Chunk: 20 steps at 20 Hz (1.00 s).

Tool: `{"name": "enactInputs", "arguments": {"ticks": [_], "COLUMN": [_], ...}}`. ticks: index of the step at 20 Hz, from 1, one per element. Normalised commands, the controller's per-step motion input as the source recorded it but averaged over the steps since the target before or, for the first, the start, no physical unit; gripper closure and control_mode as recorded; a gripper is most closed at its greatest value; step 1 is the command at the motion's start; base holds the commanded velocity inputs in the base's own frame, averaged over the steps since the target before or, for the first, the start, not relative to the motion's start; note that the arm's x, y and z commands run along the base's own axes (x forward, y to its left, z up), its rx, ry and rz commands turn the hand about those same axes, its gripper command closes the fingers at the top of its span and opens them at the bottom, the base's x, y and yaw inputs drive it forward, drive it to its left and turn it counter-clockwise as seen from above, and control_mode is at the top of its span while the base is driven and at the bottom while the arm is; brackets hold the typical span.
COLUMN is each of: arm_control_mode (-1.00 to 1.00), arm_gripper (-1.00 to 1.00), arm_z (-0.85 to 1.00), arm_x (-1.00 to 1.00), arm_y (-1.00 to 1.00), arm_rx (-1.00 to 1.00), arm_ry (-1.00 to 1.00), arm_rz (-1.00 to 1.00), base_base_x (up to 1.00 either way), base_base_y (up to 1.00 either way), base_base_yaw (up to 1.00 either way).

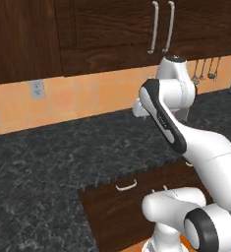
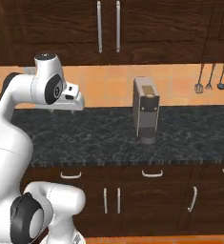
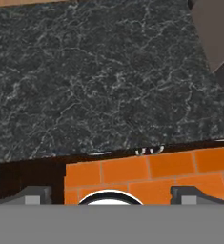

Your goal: Navigate to the toaster oven.

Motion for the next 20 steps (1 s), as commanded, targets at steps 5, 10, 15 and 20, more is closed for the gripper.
{"name": "enactInputs", "arguments": {"ticks": [5,10,15,20], "arm_control_mode": [1.00,1.00,1.00,1.00], "arm_gripper": [-1.00,-1.00,-1.00,-1.00], "arm_z": [0.00,0.00,0.00,0.00], "arm_x": [0.00,0.00,0.00,0.00], "arm_y": [0.00,0.00,0.00,0.00], "arm_rx": [0.00,0.00,0.00,0.00], "arm_ry": [0.00,0.00,0.00,0.00], "arm_rz": [0.00,0.00,0.00,0.00], "base_base_x": [0.20,0.34,0.35,0.44], "base_base_y": [0.00,0.00,0.00,0.00], "base_base_yaw": [-0.77,-0.78,-0.79,-0.76]}}
